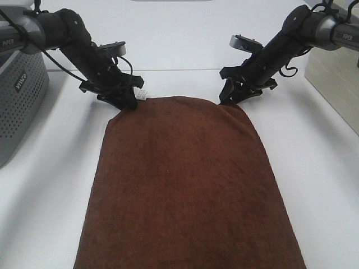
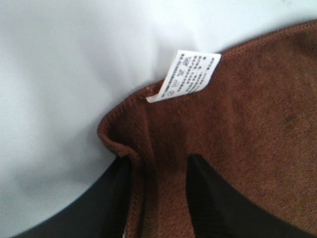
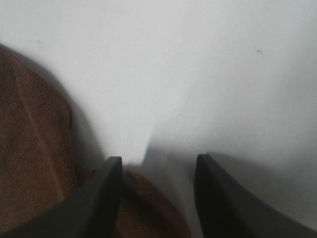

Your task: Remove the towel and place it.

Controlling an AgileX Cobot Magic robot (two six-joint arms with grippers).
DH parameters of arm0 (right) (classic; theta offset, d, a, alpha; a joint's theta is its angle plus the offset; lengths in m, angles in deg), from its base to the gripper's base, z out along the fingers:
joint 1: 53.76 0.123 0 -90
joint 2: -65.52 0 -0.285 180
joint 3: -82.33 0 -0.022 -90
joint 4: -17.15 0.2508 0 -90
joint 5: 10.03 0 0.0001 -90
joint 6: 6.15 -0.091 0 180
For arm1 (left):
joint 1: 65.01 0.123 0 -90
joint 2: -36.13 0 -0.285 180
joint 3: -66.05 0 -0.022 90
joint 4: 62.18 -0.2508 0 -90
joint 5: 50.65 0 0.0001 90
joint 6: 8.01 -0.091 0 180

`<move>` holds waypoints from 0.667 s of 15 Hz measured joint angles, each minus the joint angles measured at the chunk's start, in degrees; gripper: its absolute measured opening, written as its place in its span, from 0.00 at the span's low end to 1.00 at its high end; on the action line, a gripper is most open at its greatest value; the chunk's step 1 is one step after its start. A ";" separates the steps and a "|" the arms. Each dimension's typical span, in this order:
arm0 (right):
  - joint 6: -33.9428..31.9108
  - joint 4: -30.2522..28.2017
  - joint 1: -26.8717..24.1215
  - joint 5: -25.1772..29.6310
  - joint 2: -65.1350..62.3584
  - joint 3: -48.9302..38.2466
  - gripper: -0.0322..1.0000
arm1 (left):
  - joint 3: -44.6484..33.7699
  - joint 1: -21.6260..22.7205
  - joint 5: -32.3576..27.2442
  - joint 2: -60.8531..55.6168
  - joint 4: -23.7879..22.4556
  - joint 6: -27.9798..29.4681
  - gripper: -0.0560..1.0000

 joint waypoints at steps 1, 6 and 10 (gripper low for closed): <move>0.57 -0.11 0.00 0.74 0.00 0.00 0.49 | 0.00 0.00 0.11 0.00 -0.06 0.00 0.38; 3.04 0.00 0.00 1.38 0.57 0.06 0.47 | 0.00 0.00 1.26 0.11 -0.52 0.00 0.38; 3.04 0.06 0.00 1.38 1.09 0.23 0.19 | 0.00 0.00 1.26 0.11 -0.52 0.00 0.38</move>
